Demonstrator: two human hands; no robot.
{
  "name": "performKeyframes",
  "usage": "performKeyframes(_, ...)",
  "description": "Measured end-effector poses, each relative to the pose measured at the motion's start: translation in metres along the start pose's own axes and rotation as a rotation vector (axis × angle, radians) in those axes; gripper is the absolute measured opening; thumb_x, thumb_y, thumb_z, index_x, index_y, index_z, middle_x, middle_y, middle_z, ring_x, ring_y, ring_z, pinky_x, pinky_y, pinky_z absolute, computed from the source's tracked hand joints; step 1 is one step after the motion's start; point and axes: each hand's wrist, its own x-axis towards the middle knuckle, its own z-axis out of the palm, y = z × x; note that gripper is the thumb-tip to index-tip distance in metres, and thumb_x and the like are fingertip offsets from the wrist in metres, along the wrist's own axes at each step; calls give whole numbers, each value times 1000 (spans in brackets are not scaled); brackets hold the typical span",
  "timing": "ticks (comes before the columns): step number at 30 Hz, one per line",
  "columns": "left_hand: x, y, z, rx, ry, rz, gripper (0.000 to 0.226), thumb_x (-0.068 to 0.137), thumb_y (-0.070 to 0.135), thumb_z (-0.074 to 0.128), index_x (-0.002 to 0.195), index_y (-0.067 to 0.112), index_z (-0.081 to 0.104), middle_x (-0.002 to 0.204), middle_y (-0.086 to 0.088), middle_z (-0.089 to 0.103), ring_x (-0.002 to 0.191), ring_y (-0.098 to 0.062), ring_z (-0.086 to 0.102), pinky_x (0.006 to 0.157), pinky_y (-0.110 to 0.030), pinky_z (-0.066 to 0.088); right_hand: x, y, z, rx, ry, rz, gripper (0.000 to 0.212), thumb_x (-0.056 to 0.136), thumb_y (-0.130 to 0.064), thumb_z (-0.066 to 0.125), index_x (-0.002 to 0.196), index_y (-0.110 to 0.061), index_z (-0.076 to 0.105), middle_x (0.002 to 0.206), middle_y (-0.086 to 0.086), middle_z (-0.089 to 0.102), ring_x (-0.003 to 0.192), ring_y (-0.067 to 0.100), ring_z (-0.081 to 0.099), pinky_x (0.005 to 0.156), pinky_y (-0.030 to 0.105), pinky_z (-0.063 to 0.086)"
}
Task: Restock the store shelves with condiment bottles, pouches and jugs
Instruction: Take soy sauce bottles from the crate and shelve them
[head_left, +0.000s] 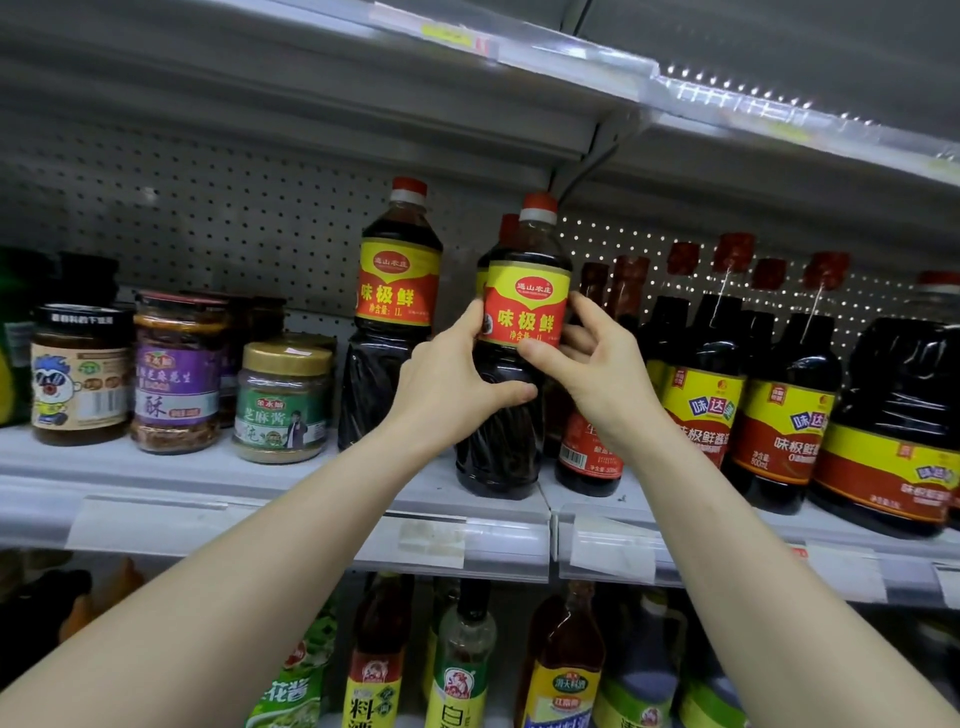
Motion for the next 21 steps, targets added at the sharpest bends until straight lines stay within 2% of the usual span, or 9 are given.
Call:
performKeyframes(6, -10, -5, 1, -11, -54, 26, 101, 75, 42, 82, 153, 39, 20, 135, 12, 59, 125, -13, 55, 103, -34, 46, -22, 3, 10, -25, 54, -20, 55, 90, -22, 75, 137, -38, 51, 112, -30, 62, 111, -14, 58, 87, 6, 48)
performKeyframes(9, -23, -14, 1, 27, -77, 8, 111, 75, 35, 84, 156, 41, 9, 140, 9, 56, 127, -12, 53, 103, -30, 43, -45, 16, 15, -104, 69, -4, 62, 90, -24, 74, 142, -43, 46, 110, -41, 55, 106, -19, 54, 84, 5, 47)
performKeyframes(11, -31, -19, 3, 54, -85, -24, 115, 76, 31, 85, 157, 37, 3, 144, 5, 54, 130, -15, 52, 106, -33, 44, -60, 27, 20, -129, 64, 29, 71, 89, -24, 76, 145, -46, 39, 106, -46, 49, 101, -24, 51, 83, 3, 46)
performKeyframes(13, -36, -23, 5, 77, -112, -52, 112, 77, 31, 83, 158, 34, 5, 144, 3, 54, 130, -18, 53, 107, -39, 46, -71, 36, 25, -141, 57, 57, 73, 88, -23, 77, 146, -45, 37, 105, -47, 48, 97, -29, 50, 82, 2, 45)
performKeyframes(15, -38, -26, 8, 83, -131, -65, 105, 80, 31, 81, 158, 35, 12, 140, 3, 58, 128, -18, 55, 105, -42, 48, -74, 41, 26, -148, 56, 76, 67, 88, -21, 77, 140, -45, 43, 104, -44, 52, 98, -28, 53, 81, 2, 45)
performKeyframes(17, -38, -28, 9, 78, -136, -76, 100, 81, 30, 81, 157, 35, 17, 137, 4, 60, 126, -18, 56, 104, -42, 49, -72, 43, 26, -168, 58, 91, 61, 87, -19, 78, 126, -53, 45, 96, -47, 58, 98, -27, 55, 79, 1, 44)
performKeyframes(21, -34, -31, 10, 103, -139, -74, 96, 82, 31, 79, 156, 35, 19, 132, 7, 63, 123, -16, 58, 103, -41, 49, -67, 40, 27, -206, 32, 102, 60, 86, -18, 79, 106, -62, 43, 93, -62, 49, 95, -31, 52, 76, -3, 42)
